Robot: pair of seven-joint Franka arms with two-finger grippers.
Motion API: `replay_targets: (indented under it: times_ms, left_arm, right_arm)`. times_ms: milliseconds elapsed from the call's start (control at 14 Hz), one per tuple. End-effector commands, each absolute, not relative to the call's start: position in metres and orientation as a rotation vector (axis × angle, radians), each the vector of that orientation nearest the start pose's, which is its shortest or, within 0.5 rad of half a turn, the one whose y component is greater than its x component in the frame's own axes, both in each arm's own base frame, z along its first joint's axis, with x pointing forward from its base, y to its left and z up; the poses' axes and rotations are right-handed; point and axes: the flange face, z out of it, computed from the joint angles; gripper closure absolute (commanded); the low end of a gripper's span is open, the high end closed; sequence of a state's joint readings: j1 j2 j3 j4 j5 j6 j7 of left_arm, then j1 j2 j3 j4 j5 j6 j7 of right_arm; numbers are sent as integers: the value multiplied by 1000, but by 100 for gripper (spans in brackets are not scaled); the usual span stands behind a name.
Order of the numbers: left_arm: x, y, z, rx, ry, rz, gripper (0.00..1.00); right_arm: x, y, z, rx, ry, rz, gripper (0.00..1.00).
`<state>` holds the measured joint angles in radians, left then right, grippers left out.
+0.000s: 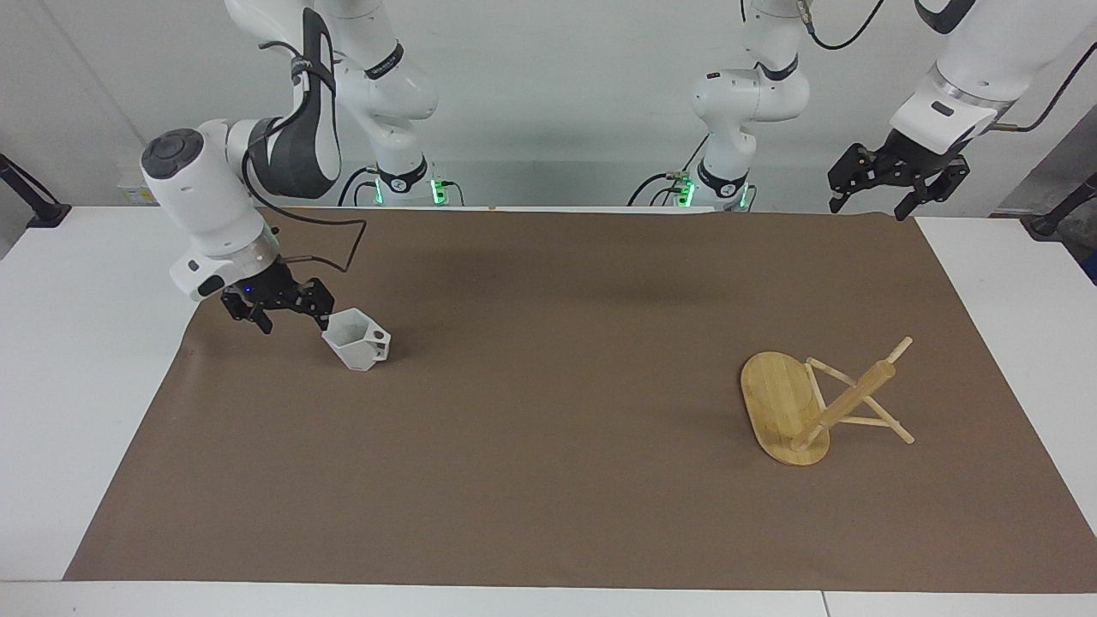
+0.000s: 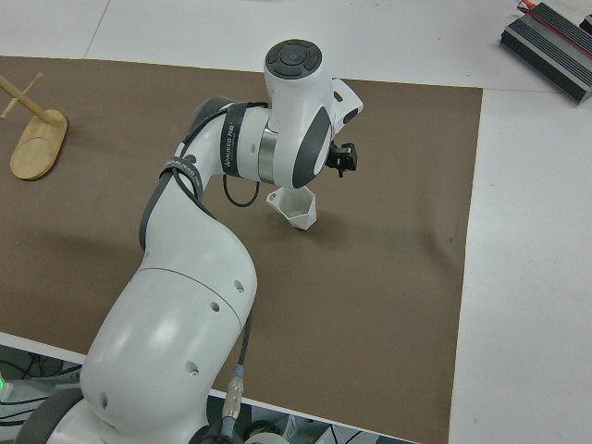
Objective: Hang cup on rack
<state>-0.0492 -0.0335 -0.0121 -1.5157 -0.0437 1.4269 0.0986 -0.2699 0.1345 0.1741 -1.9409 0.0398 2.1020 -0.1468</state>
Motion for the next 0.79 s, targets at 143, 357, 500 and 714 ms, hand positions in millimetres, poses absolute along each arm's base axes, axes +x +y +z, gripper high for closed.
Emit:
replay_targets:
  times_ms: [143,357,500,714]
  left_arm:
    - [524,-40,656,-3152,258,75,0]
    - [521,-60,657,-3149,306,68,0]
    - [519,-65,654,-3146,326,83,0]
    - [520,-64,655,-3149,317,78,0]
  right_arm:
    - [578,-56,380,-3079,-41,-25,0]
    - [570,-58,374,-3078,24,22,0]
    - [566,-65,372,-3076,47,40,0]
    - [561,-71,366,-3075,92,55,0]
